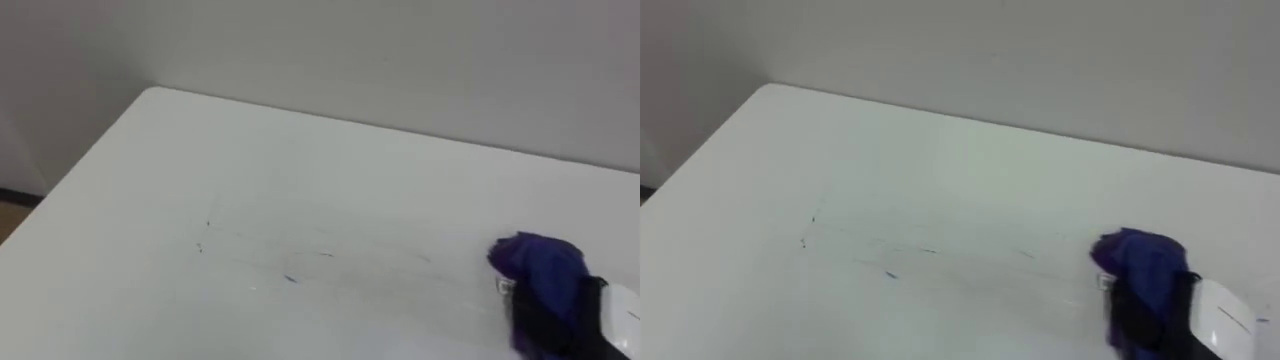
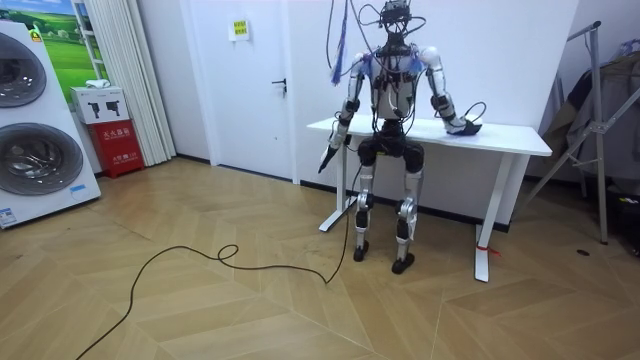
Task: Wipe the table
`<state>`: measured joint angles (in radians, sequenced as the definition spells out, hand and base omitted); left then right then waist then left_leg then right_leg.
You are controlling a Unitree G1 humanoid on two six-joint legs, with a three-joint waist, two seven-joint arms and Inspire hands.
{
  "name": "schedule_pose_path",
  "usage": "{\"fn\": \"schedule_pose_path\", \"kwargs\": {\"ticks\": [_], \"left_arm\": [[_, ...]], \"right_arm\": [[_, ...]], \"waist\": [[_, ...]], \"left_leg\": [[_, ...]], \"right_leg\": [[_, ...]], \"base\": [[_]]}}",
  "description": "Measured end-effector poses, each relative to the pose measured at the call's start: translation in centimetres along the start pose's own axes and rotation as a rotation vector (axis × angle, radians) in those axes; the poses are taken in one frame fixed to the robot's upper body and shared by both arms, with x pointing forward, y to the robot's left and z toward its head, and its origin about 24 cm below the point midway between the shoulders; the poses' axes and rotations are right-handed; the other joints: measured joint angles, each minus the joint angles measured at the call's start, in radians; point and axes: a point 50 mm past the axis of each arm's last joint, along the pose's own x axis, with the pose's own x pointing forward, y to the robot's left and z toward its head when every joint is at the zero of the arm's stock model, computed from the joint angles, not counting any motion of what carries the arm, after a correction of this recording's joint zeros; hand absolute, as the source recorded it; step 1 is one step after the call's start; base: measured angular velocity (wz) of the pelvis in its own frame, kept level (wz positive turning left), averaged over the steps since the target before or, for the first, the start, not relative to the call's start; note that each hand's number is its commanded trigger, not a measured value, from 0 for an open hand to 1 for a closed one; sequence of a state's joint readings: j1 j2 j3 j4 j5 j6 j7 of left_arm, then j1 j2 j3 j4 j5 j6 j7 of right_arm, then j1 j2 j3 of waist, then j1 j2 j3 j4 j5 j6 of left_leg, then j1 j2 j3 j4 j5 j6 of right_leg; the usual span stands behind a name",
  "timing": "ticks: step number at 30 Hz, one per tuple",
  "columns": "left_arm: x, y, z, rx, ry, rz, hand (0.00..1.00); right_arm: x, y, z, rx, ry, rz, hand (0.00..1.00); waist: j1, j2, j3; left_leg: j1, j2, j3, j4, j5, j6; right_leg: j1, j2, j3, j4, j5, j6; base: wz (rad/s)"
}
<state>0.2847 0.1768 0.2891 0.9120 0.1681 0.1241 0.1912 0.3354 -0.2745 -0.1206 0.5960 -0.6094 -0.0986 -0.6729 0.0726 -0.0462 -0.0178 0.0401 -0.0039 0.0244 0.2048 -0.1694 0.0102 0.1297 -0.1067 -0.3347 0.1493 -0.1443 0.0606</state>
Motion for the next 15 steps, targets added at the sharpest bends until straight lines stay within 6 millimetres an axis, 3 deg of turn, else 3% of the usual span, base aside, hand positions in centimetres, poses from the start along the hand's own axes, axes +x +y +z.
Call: {"fn": "schedule_pose_path", "kwargs": {"ticks": [4, 7, 9, 10, 11, 13, 15], "left_arm": [[0.0, -0.6, 1.0, 0.016, -0.037, -0.020, 0.00], [-0.3, -1.6, 0.7, 0.042, -0.029, -0.052, 0.00], [-0.3, -2.2, 0.6, 0.045, -0.013, -0.072, 0.00], [-0.2, -2.3, 0.8, 0.049, -0.011, -0.076, 0.00], [-0.3, -2.5, 0.7, 0.060, 0.000, -0.082, 0.00], [-0.3, -2.8, 0.9, 0.073, 0.004, -0.092, 0.00], [-0.3, -2.6, 0.0, 0.081, 0.034, -0.090, 0.00]], "right_arm": [[0.7, 0.2, 1.1, 0.023, 0.009, 0.006, 1.00], [2.3, 0.7, 4.2, 0.038, 0.005, 0.035, 1.00], [3.1, 1.5, 9.7, 0.005, -0.140, 0.133, 1.00], [3.2, 1.6, 11.7, -0.013, -0.213, 0.159, 1.00], [3.3, 1.5, 15.6, -0.030, -0.355, 0.183, 1.00], [2.5, 1.1, 22.5, -0.012, -0.575, 0.207, 1.00], [2.1, 0.5, 25.3, -0.010, -0.681, 0.208, 1.00]], "waist": [[0.010, 0.001, -0.0003], [0.046, 0.004, 0.0011], [0.106, 0.003, 0.0031], [0.117, 0.003, 0.0040], [0.132, 0.003, 0.0127], [0.175, 0.001, 0.0216], [0.191, 0.000, 0.0221]], "left_leg": [[0.011, 0.004, 0.007, -0.003, -0.001, -0.001], [0.014, 0.016, 0.031, -0.003, -0.003, -0.005], [0.004, 0.027, 0.044, -0.007, -0.002, -0.012], [0.000, 0.027, 0.045, -0.009, 0.000, -0.015], [-0.005, 0.028, 0.040, -0.011, 0.003, -0.018], [-0.017, 0.028, 0.022, -0.021, 0.011, -0.022], [-0.025, 0.024, -0.001, -0.026, 0.019, -0.022]], "right_leg": [[0.002, 0.004, 0.012, 0.003, 0.001, -0.002], [-0.011, 0.012, 0.036, 0.006, 0.008, -0.012], [-0.036, 0.022, 0.057, 0.013, 0.013, -0.020], [-0.045, 0.024, 0.058, 0.016, 0.013, -0.023], [-0.059, 0.026, 0.058, 0.022, 0.012, -0.027], [-0.077, 0.030, 0.056, 0.021, 0.007, -0.034], [-0.071, 0.027, 0.024, 0.017, 0.006, -0.032]], "base": [[-0.11], [-0.37], [-0.43], [-0.09], [0.14], [0.24], [0.45]]}}
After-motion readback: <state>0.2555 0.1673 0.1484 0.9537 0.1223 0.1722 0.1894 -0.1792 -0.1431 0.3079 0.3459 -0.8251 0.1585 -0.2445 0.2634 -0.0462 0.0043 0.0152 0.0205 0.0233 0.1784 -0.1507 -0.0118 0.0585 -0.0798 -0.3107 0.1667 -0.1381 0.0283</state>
